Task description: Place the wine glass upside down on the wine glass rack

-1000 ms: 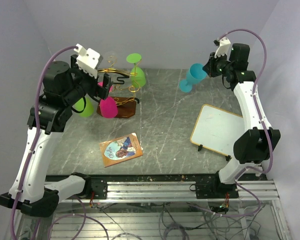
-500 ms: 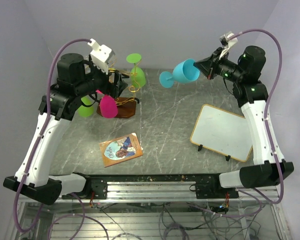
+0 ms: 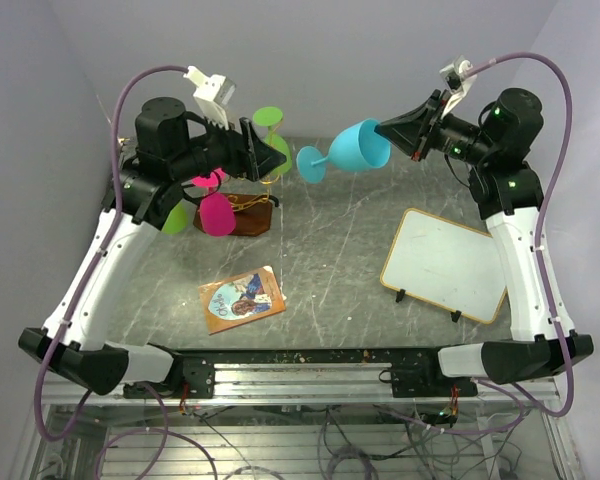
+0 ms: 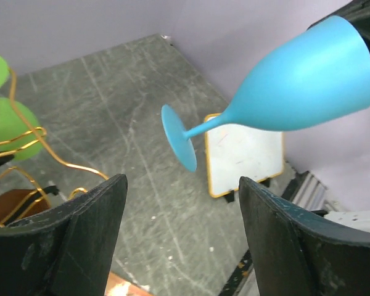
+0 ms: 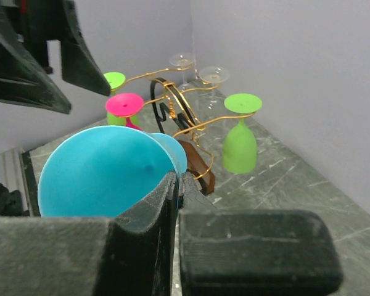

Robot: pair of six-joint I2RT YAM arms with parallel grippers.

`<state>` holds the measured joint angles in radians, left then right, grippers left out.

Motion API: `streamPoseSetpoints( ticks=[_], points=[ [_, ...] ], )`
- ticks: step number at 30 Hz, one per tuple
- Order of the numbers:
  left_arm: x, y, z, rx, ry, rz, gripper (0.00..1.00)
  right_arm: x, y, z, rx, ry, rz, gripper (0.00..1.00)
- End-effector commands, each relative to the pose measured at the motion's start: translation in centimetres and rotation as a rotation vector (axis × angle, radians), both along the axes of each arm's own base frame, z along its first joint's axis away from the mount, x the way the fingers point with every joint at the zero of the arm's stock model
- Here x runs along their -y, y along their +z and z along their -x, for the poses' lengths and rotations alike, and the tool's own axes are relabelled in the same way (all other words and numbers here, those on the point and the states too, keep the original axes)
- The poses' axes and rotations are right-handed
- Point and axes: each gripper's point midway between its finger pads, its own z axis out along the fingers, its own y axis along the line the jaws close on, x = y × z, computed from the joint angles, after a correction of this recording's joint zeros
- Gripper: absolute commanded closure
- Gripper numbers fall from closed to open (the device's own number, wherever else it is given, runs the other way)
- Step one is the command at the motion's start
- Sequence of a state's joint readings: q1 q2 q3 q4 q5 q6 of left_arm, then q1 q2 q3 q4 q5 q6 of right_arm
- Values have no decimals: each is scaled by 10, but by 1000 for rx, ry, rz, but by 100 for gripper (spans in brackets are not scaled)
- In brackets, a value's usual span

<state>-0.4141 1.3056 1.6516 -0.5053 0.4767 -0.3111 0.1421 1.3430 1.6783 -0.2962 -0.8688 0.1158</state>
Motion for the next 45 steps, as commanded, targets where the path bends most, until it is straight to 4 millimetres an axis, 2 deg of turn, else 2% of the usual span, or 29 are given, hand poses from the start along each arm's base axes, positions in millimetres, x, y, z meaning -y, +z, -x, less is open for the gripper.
streamPoseSetpoints(
  ticks=[1, 6, 13, 23, 27, 30, 36, 41, 45],
  points=[
    [26, -2, 4, -128, -82, 135, 19, -6, 25, 27, 56, 70, -34, 100],
    [48, -24, 7, -220, -148, 162, 30, -5, 25, 33, 64, 74, -35, 100],
    [61, -41, 12, -294, -197, 188, 37, -6, 17, 32, 53, 81, -34, 100],
    [66, -44, 13, -301, -231, 204, 70, -9, 6, 31, 26, 106, -43, 100],
    [66, -42, 14, -287, -237, 206, 90, -10, 0, 33, 14, 116, -46, 100],
    [60, -41, 12, -263, -201, 193, 93, -10, -5, 33, 16, 121, -42, 100],
    [35, -28, 10, -179, -138, 164, 93, -5, -5, 34, 48, 101, -2, 65],
    [10, -18, 10, -99, -71, 108, 93, 1, 2, 44, 64, 102, 2, 47],
    [-12, -5, 10, -21, 8, 60, 93, 3, 8, 69, 100, 168, 20, 43]
  ],
)
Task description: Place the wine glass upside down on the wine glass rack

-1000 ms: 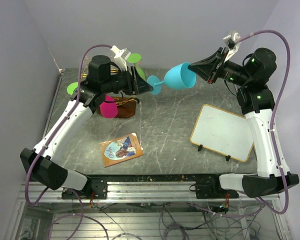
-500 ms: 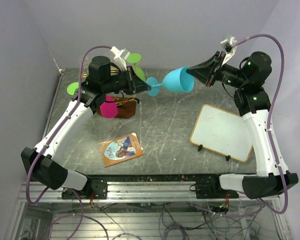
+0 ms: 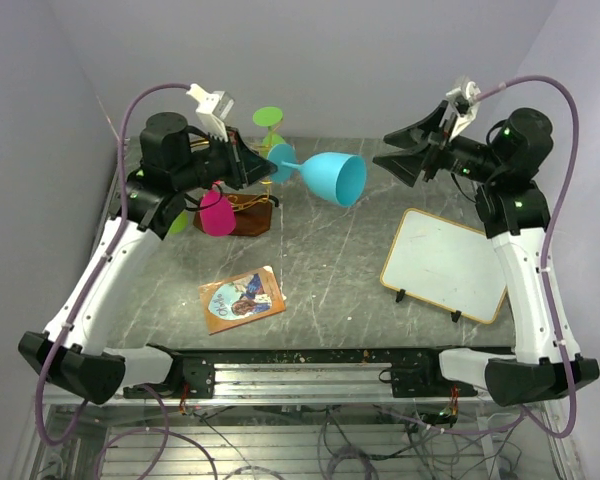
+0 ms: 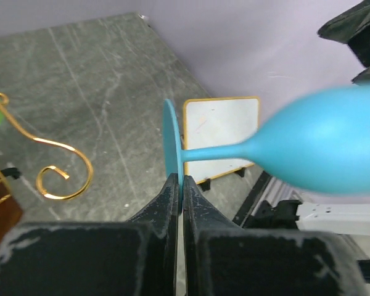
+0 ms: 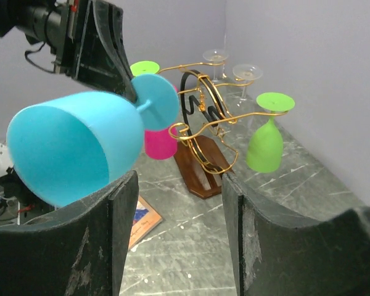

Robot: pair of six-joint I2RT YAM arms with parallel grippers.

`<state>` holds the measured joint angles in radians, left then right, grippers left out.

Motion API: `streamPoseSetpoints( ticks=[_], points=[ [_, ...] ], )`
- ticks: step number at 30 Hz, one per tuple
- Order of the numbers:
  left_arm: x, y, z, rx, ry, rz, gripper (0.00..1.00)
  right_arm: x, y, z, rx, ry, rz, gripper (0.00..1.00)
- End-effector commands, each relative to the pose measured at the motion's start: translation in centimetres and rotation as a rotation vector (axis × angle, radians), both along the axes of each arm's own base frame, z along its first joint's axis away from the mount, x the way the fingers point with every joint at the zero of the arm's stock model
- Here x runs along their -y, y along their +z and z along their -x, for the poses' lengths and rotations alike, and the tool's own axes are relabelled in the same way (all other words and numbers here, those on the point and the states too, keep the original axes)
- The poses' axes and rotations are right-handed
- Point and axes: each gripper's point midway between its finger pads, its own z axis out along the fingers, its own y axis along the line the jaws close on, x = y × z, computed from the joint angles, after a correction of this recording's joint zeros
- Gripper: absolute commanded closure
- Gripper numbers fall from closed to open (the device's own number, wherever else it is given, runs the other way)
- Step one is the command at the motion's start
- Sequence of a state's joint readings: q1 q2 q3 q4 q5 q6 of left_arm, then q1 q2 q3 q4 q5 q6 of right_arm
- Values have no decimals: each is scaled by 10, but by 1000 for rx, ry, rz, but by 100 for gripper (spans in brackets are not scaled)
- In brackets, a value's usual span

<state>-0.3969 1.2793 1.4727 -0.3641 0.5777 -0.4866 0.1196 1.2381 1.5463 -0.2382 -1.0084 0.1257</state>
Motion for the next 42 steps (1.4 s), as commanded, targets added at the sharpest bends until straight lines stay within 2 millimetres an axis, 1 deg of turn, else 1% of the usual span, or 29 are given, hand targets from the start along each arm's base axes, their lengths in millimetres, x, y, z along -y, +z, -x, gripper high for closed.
streamPoseSetpoints(
  ticks=[1, 4, 6, 9, 11, 14, 15, 17, 18, 21, 24, 27, 30, 31, 34, 37, 42],
  points=[
    [-31, 32, 5, 160, 86, -76, 93, 6, 18, 33, 84, 58, 26, 43],
    [-46, 41, 4, 240, 143, -153, 93, 11, 20, 44, 131, 54, 59, 43],
    [-55, 48, 5, 298, 168, -199, 93, 16, 19, 42, 156, 19, 86, 42],
    [-69, 52, 5, 380, 199, -302, 93, 25, 13, 29, 169, -68, 124, 42],
    [-80, 55, 4, 434, 228, -373, 93, 35, 6, 13, 176, -162, 153, 42],
    [-88, 60, 9, 509, 212, -452, 93, 46, -6, -5, 182, -246, 206, 42],
    [-90, 61, 11, 531, 198, -481, 93, 50, -11, -11, 186, -270, 225, 42],
    [-90, 60, 16, 565, 155, -535, 93, 52, -23, -17, 188, -283, 247, 42],
    [-90, 57, 20, 577, 121, -562, 93, 53, -37, -21, 169, -281, 256, 42],
    [-88, 52, 31, 633, 26, -633, 93, 49, -67, -21, 142, -242, 274, 41],
    [-90, 54, 35, 684, -13, -689, 93, 46, -94, -18, 97, -213, 277, 39],
    [-95, 55, 35, 727, -26, -756, 93, 42, -110, -12, 78, -168, 282, 38],
    [-100, 49, 27, 736, -18, -825, 93, 42, -123, -10, 65, -158, 294, 36],
    [-100, 46, 24, 741, -11, -848, 93, 42, -132, -10, 59, -157, 301, 36],
    [-104, 30, 13, 729, 2, -957, 93, 42, -140, -10, 61, -156, 301, 35],
    [-107, 15, 2, 731, 13, -1063, 93, 40, -151, -5, 50, -138, 289, 34],
    [-109, -2, -14, 740, 9, -1197, 93, 37, -165, 2, 31, -116, 279, 30]
  ],
)
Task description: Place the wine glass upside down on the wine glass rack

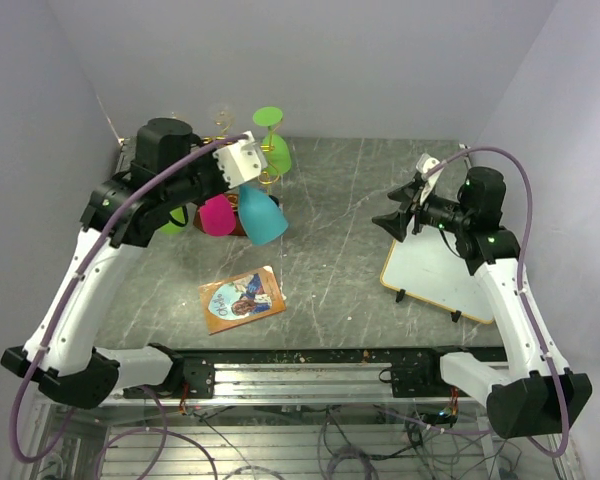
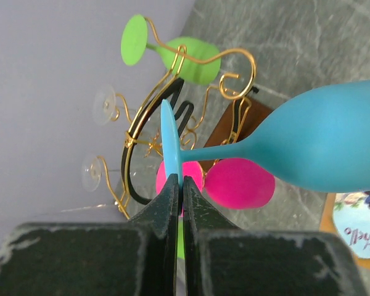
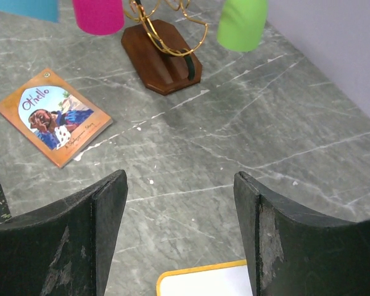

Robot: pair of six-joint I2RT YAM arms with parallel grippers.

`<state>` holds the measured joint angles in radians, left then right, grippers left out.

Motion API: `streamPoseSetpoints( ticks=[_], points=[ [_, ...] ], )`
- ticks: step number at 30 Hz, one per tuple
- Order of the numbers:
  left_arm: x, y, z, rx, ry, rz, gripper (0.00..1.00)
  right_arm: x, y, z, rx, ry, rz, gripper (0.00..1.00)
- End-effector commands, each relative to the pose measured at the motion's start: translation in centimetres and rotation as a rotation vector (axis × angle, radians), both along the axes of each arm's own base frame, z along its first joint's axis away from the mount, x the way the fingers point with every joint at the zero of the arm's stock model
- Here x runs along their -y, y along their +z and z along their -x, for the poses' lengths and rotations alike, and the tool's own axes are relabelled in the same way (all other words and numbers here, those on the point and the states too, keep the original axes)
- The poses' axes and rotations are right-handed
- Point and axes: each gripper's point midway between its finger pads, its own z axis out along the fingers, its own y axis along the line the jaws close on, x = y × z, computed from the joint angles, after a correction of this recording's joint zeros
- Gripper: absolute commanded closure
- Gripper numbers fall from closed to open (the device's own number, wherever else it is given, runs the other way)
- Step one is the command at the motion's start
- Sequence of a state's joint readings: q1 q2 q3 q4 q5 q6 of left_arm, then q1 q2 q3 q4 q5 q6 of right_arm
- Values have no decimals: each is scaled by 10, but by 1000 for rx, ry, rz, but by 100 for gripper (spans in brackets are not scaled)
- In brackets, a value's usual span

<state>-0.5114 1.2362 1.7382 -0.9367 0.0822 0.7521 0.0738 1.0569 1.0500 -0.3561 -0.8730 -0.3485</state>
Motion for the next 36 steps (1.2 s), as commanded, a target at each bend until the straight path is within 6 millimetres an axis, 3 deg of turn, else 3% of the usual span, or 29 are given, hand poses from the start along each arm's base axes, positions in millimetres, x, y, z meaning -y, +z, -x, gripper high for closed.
streamPoseSetpoints(
  ticks=[1, 4, 5, 9, 16, 28, 36],
  points=[
    [-13, -6, -20, 82, 73, -158, 93, -3, 4, 5, 51, 30, -16, 30],
    [-11, -13, -30, 100, 100, -210, 93, -2, 5, 3, 66, 19, -7, 28],
    [-9, -16, -33, 103, 97, -226, 93, -1, -7, 4, 41, 16, -3, 27],
    [1, -26, -43, 116, 96, -278, 93, 1, -22, 6, 36, 13, 14, 23],
    [9, -36, -60, 139, 129, -367, 93, 4, -26, 2, 35, -7, 26, 8],
    [25, -48, -83, 169, 201, -433, 93, 5, -31, 1, 32, -11, 34, 7],
    [43, -53, -88, 157, 189, -372, 93, 6, -34, -1, 30, -24, 37, 7]
  ],
)
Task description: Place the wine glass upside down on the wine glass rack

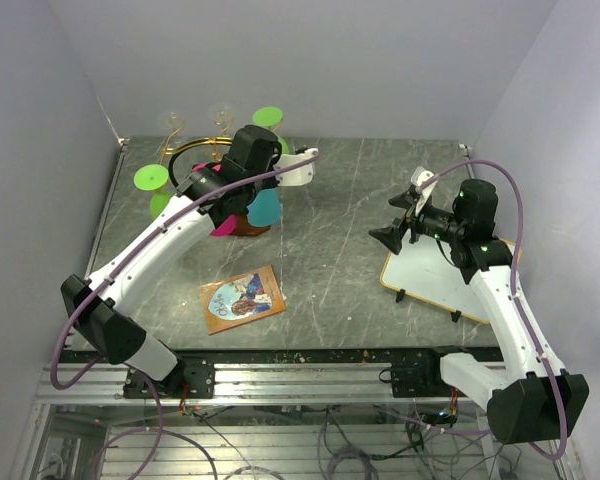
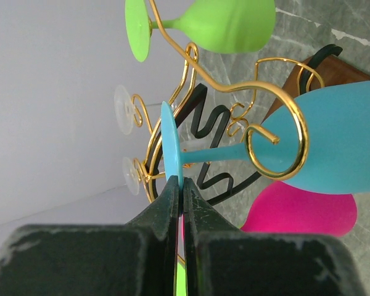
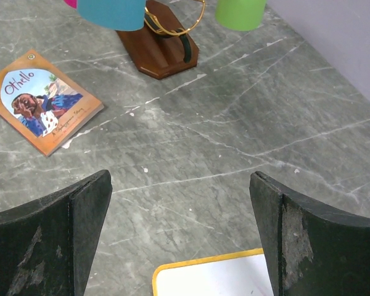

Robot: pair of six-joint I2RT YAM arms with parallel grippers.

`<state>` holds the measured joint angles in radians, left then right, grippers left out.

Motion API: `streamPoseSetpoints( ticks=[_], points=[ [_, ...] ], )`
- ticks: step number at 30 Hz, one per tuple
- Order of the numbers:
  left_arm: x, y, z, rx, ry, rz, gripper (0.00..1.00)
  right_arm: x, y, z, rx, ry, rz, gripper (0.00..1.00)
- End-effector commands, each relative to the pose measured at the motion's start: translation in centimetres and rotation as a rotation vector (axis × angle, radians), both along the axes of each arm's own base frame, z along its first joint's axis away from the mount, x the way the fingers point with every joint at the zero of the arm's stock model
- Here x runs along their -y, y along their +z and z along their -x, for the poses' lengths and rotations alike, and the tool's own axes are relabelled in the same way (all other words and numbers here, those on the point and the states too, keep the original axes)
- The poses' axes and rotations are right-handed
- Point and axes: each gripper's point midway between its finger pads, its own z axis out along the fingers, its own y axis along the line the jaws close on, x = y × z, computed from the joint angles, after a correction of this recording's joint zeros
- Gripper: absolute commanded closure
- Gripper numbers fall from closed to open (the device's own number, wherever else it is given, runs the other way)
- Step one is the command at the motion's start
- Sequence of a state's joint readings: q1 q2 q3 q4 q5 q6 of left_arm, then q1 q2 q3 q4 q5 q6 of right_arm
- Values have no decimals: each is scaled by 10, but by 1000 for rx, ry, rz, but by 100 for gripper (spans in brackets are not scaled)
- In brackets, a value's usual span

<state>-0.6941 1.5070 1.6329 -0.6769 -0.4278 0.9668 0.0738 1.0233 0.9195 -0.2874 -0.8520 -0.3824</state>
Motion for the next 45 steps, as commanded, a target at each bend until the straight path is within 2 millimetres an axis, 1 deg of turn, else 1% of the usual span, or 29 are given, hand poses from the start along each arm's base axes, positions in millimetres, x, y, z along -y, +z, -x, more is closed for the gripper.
streamPoseSetpoints(
  ticks=[1, 8, 16, 21, 28, 38, 45],
  points=[
    [11, 14, -3, 48, 4, 68, 93, 3, 0, -4, 33, -16, 10, 6],
    [22, 4, -5, 42, -11, 68, 93, 4, -1, -4, 35, -19, 13, 6],
    [33, 4, -5, 42, -29, 109, 93, 4, -2, -3, 39, -17, 21, 6],
    [39, 6, -3, 41, -52, 132, 93, 4, -5, -4, 29, -18, 21, 6],
    [47, 13, 6, 30, -101, 191, 93, 4, -6, -4, 31, -17, 23, 6],
    [47, 15, 20, -1, -145, 200, 93, 5, -9, -5, 28, -22, 32, 6],
    [45, 20, 30, -4, -179, 208, 93, 6, -10, -5, 32, -22, 35, 6]
  ],
)
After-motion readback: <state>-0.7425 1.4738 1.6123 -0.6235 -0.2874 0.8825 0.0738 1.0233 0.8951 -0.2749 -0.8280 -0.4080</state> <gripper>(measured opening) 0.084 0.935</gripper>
